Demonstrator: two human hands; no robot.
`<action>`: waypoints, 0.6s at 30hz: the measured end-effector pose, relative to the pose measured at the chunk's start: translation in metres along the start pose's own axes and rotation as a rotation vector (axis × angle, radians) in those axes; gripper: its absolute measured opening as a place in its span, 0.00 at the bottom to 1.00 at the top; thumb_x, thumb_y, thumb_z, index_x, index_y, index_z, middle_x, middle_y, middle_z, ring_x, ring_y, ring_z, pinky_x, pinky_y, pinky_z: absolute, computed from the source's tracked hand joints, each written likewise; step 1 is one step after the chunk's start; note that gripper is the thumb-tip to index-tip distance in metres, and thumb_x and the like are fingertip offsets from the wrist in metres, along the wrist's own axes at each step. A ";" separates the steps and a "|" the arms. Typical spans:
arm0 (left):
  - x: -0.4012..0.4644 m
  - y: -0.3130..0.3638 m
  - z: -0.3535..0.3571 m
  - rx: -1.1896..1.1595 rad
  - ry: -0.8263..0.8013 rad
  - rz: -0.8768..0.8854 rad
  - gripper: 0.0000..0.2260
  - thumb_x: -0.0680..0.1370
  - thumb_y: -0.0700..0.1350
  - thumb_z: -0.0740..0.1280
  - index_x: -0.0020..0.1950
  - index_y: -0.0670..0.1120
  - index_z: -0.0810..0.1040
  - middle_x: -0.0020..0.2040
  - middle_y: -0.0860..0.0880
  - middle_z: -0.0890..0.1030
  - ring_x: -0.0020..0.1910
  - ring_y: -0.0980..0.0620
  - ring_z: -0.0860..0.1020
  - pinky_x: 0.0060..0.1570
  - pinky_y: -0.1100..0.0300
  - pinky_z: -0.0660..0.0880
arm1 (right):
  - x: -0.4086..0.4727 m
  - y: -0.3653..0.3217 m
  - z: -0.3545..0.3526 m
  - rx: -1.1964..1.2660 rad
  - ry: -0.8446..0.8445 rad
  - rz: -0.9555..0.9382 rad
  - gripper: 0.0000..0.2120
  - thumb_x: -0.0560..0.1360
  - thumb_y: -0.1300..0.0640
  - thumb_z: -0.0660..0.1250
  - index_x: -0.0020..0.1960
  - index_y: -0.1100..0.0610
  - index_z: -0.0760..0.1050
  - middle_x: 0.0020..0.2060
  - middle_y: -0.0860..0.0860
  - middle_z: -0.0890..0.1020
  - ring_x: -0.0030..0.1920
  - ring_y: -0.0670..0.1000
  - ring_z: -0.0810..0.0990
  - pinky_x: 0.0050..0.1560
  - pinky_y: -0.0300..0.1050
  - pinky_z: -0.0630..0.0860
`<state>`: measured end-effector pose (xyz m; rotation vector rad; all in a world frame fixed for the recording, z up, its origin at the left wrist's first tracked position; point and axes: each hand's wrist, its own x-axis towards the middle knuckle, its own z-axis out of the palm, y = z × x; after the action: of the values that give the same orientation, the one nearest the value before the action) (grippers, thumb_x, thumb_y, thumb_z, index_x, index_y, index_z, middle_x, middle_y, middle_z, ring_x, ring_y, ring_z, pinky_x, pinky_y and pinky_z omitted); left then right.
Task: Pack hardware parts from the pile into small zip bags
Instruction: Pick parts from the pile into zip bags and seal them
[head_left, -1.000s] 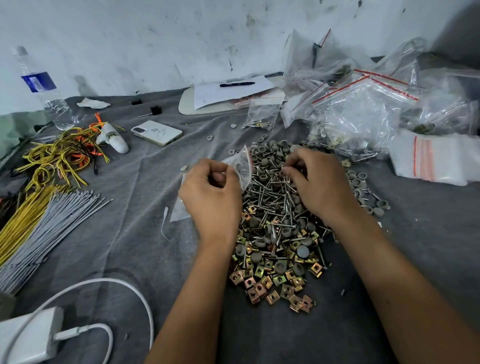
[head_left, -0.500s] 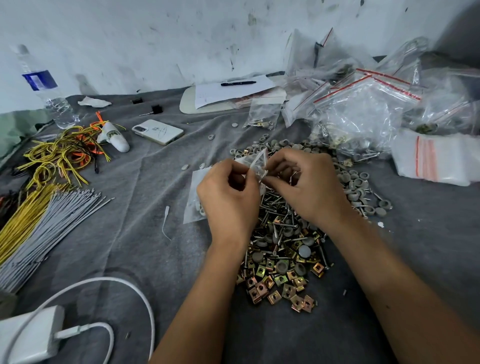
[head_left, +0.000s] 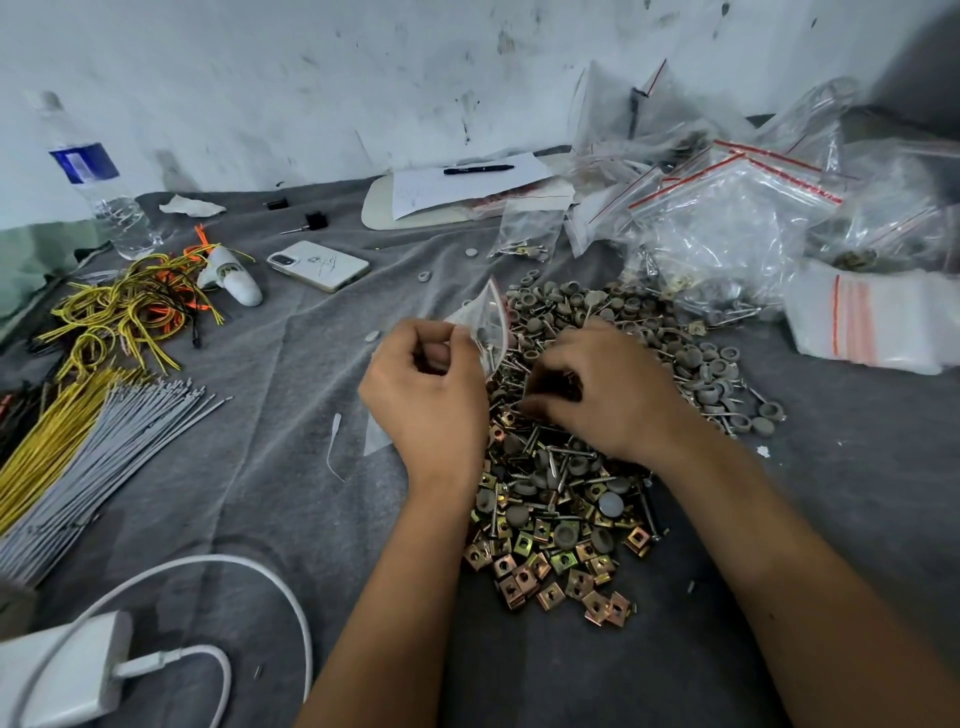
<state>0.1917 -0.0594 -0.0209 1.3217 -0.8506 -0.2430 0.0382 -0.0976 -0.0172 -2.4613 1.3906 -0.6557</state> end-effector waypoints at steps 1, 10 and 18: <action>0.001 0.001 -0.001 -0.029 0.025 0.004 0.08 0.75 0.39 0.72 0.38 0.48 0.80 0.31 0.53 0.76 0.31 0.55 0.74 0.34 0.56 0.73 | 0.000 -0.002 0.000 -0.060 -0.088 -0.006 0.15 0.72 0.36 0.73 0.51 0.45 0.82 0.47 0.43 0.78 0.54 0.46 0.72 0.53 0.47 0.74; 0.020 0.008 -0.013 -0.207 0.383 0.054 0.07 0.77 0.36 0.71 0.41 0.46 0.78 0.33 0.54 0.74 0.32 0.61 0.71 0.36 0.67 0.69 | 0.000 -0.004 0.001 0.002 -0.102 -0.060 0.06 0.77 0.47 0.73 0.50 0.48 0.81 0.48 0.43 0.76 0.55 0.45 0.72 0.59 0.50 0.74; 0.013 0.000 -0.008 -0.013 0.011 0.082 0.09 0.75 0.38 0.71 0.39 0.50 0.78 0.31 0.54 0.75 0.31 0.57 0.73 0.32 0.58 0.71 | 0.001 -0.001 -0.005 0.598 0.386 0.054 0.05 0.76 0.56 0.75 0.51 0.50 0.86 0.45 0.42 0.86 0.47 0.42 0.83 0.49 0.38 0.80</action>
<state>0.2065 -0.0612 -0.0154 1.2722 -0.8905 -0.1763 0.0368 -0.0975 -0.0125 -1.8794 1.1425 -1.3587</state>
